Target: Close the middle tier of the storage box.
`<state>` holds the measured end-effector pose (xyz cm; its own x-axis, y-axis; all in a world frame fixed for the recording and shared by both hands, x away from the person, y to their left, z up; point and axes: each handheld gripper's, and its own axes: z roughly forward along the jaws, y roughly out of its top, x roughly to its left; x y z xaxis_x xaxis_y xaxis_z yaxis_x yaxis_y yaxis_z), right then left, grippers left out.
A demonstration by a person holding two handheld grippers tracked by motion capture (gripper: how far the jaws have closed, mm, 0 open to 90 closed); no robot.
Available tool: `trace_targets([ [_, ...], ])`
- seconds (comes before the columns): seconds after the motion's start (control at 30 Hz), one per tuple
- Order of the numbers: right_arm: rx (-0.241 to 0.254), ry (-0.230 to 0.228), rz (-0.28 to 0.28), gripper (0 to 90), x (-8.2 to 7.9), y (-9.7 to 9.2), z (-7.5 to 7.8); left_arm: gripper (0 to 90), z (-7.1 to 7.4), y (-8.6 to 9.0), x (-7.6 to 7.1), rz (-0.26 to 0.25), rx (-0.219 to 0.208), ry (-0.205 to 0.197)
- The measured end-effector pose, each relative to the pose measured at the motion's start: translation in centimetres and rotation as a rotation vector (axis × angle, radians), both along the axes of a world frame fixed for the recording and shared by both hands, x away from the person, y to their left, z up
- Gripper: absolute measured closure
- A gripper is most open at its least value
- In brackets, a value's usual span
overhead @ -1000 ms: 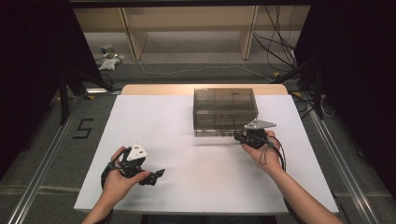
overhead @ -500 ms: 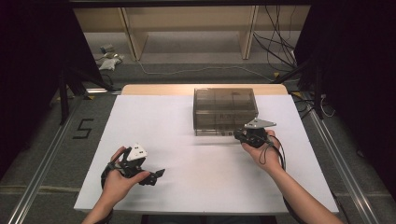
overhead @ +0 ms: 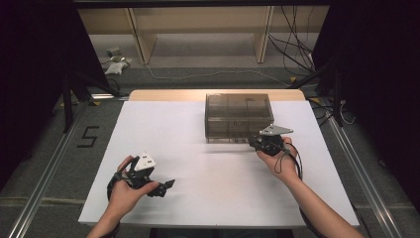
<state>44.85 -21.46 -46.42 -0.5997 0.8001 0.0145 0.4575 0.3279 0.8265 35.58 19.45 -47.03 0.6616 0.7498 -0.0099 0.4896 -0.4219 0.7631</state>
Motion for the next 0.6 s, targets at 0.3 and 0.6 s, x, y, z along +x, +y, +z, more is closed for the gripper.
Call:
trace_targets([
  [0.3,-0.002,0.0,-0.004,90.0,0.13,0.02,0.21,0.0,-0.02,0.0,0.03,-0.001,0.002,0.0],
  [0.6,0.001,-0.007,-0.008,90.0,0.17,-0.11,0.36,0.0,0.01,0.06,0.01,0.002,0.003,-0.002],
])
